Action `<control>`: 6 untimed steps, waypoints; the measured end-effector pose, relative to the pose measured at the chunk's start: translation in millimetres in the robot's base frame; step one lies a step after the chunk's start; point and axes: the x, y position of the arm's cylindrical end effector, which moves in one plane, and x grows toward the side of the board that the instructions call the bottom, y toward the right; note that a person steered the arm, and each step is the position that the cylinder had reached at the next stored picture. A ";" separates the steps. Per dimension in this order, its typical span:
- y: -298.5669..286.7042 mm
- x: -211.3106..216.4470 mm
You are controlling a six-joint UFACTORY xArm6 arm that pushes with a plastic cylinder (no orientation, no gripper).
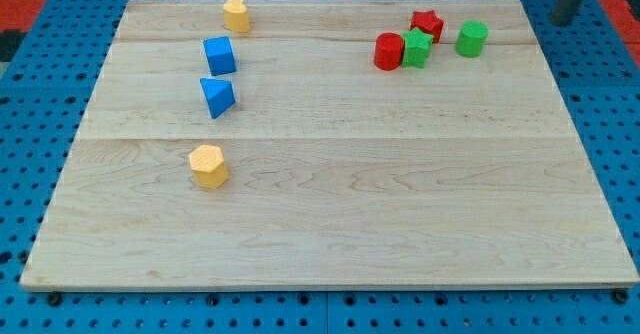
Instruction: Adjust the green circle and red star horizontal to each other
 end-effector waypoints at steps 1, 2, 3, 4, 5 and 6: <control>-77.8 1.2; -114.1 24.9; -134.7 39.6; -125.2 8.0; -153.1 9.9; -187.1 33.0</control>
